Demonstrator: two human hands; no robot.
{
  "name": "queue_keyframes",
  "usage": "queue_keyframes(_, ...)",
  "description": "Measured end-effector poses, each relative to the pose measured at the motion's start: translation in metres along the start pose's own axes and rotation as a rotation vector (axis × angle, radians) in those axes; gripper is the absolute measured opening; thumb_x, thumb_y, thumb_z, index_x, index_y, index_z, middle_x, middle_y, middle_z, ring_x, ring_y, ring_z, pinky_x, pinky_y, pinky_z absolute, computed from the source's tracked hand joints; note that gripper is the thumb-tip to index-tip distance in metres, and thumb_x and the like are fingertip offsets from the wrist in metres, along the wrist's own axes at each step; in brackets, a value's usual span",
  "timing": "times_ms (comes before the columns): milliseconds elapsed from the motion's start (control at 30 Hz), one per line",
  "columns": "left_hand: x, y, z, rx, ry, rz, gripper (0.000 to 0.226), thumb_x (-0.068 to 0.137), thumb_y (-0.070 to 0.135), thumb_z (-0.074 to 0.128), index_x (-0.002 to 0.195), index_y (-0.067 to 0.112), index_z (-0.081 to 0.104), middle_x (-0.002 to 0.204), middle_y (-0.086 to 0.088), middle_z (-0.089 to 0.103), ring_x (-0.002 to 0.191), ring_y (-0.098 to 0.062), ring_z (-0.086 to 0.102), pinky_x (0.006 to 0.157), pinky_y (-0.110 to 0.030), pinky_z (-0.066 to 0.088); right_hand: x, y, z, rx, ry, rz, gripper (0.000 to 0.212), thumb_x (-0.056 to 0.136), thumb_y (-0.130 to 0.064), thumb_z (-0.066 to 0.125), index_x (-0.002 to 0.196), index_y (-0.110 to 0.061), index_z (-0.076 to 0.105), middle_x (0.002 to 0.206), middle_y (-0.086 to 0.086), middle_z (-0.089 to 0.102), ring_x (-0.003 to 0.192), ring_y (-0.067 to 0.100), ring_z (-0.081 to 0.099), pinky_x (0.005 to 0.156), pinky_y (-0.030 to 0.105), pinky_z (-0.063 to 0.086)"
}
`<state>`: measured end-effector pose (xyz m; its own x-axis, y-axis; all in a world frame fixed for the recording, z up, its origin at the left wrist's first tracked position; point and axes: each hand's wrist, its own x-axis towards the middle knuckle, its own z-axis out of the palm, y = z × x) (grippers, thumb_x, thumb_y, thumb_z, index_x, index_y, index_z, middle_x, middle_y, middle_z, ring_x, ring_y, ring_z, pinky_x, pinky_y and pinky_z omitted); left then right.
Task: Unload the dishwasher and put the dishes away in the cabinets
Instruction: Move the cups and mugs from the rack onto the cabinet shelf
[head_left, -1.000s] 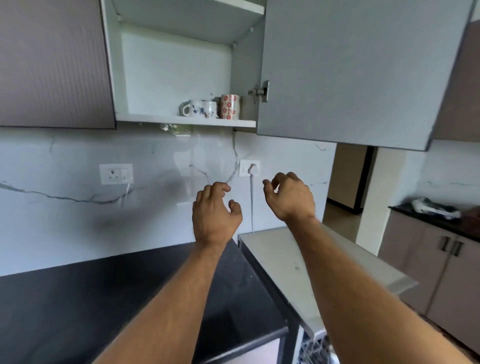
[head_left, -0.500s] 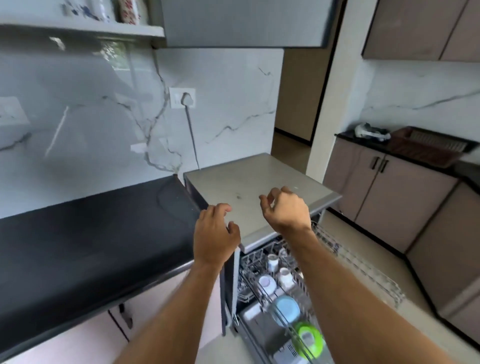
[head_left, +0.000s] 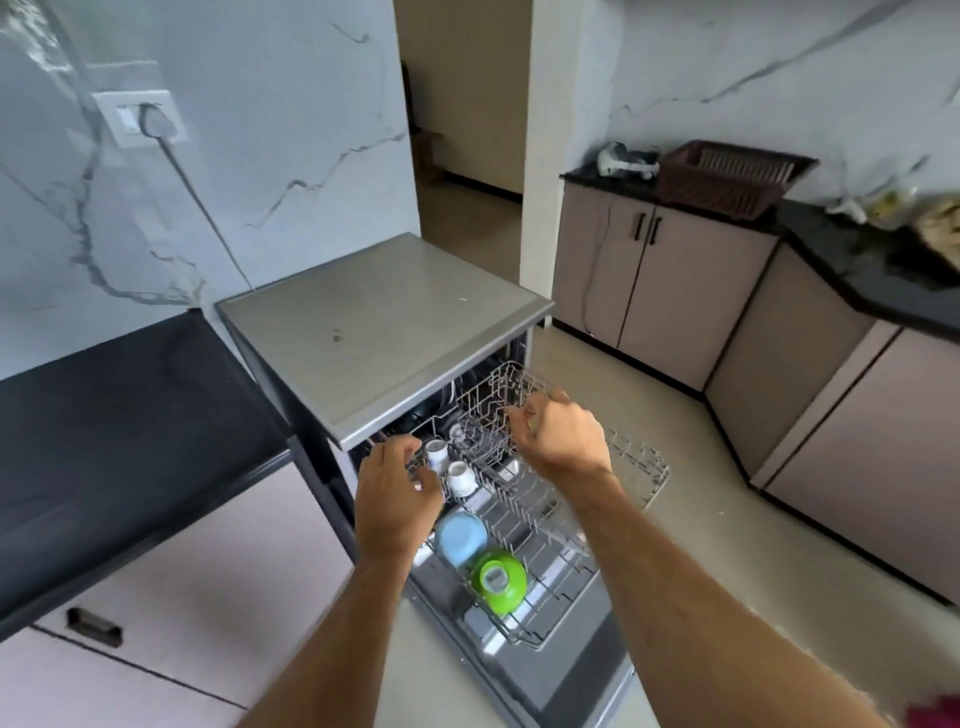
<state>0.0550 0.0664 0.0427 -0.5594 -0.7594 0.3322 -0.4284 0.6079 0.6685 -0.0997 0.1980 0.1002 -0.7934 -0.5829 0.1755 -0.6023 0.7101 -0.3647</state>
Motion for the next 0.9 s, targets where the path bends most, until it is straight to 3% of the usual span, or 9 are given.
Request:
queue_keyframes(367, -0.013, -0.016, 0.046, -0.016, -0.151, -0.112, 0.038, 0.081, 0.01, 0.068, 0.114, 0.022, 0.057, 0.113, 0.001, 0.059, 0.103, -0.021, 0.058, 0.088, -0.038, 0.051, -0.001, 0.056, 0.045, 0.065, -0.118, 0.11, 0.04, 0.1, -0.055, 0.035, 0.095, -0.023, 0.059, 0.091, -0.002, 0.056, 0.067, 0.019, 0.06, 0.07, 0.033, 0.055)
queue_keyframes(500, 0.007, -0.029, 0.068, -0.008, -0.207, -0.124, 0.038, 0.084, 0.012, 0.066, 0.12, 0.019, 0.056, 0.119, -0.001, 0.058, 0.11, -0.02, 0.056, 0.095, -0.034, 0.047, 0.017, 0.063, 0.068, 0.065, -0.142, 0.113, 0.038, 0.1, -0.055, 0.036, 0.098, -0.024, 0.058, 0.098, -0.001, 0.057, 0.073, 0.021, 0.063, 0.073, 0.036, 0.057)
queue_keyframes(633, 0.038, -0.037, 0.092, -0.004, -0.253, -0.134, 0.04, 0.084, 0.009, 0.066, 0.122, 0.016, 0.057, 0.12, -0.002, 0.059, 0.109, -0.019, 0.057, 0.09, -0.024, 0.04, 0.045, 0.07, 0.091, 0.086, -0.195, 0.132, 0.038, 0.101, -0.053, 0.036, 0.102, -0.022, 0.059, 0.099, -0.001, 0.059, 0.071, 0.016, 0.062, 0.071, 0.036, 0.058)
queue_keyframes(800, 0.078, -0.065, 0.124, -0.028, -0.306, -0.158, 0.041, 0.085, 0.01, 0.065, 0.123, 0.019, 0.056, 0.124, 0.0, 0.058, 0.111, -0.018, 0.058, 0.096, -0.034, 0.049, 0.081, 0.073, 0.134, 0.12, -0.286, 0.132, 0.034, 0.101, -0.05, 0.04, 0.11, -0.023, 0.059, 0.11, -0.001, 0.06, 0.076, 0.017, 0.065, 0.073, 0.036, 0.058)
queue_keyframes(900, 0.097, -0.084, 0.143, -0.046, -0.328, -0.185, 0.041, 0.085, 0.011, 0.065, 0.123, 0.019, 0.055, 0.125, 0.0, 0.058, 0.109, -0.015, 0.058, 0.095, -0.03, 0.046, 0.099, 0.073, 0.166, 0.154, -0.345, 0.139, 0.028, 0.101, -0.046, 0.045, 0.116, -0.024, 0.055, 0.114, -0.002, 0.059, 0.078, 0.016, 0.065, 0.074, 0.034, 0.059)
